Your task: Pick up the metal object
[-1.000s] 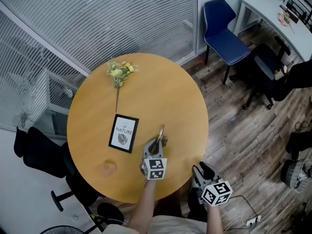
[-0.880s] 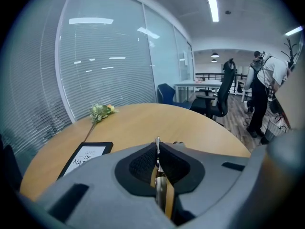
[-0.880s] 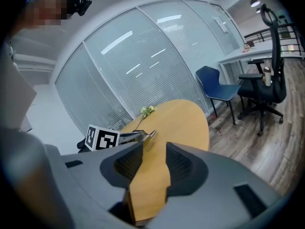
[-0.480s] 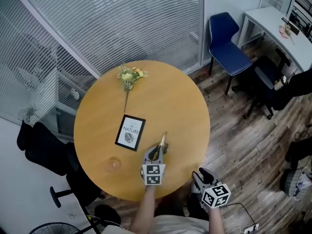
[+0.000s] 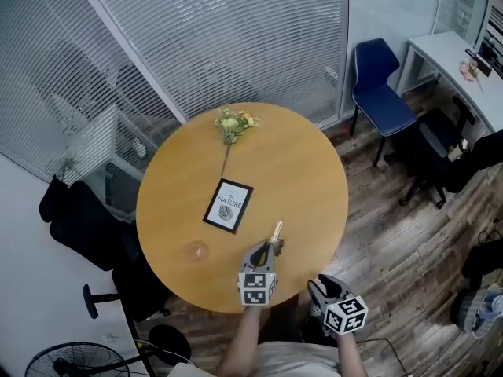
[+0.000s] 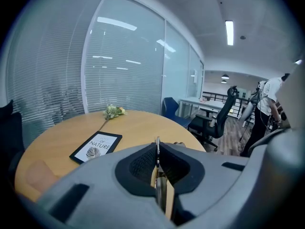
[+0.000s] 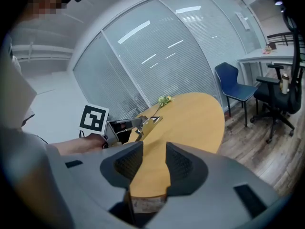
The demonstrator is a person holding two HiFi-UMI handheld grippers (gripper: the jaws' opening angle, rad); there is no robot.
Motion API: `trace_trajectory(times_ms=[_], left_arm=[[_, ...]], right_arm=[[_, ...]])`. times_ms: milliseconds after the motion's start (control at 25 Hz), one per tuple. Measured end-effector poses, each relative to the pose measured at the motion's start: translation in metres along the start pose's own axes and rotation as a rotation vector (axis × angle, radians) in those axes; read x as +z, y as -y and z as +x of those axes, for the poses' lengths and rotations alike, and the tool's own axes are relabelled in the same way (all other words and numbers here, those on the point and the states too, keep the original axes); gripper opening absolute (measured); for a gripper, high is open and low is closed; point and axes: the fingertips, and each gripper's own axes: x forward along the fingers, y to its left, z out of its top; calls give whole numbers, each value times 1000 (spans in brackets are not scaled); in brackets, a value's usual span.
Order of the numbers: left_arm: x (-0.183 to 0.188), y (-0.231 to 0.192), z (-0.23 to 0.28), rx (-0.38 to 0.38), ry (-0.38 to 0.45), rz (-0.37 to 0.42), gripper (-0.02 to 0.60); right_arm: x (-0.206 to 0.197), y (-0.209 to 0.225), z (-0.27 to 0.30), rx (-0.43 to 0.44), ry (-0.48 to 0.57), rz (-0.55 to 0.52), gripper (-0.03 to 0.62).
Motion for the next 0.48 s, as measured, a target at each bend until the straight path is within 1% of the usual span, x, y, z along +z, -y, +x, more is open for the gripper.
trace_trajectory(times_ms=[200,480], left_arm=[[1,17,-33,-4,34,-28,21],[-1,41,-80,-13,75,-26,21]], right_arm=[[2,-13,-12,19,7,-60,144],[-6,-30,-36,39,4,-113,138]])
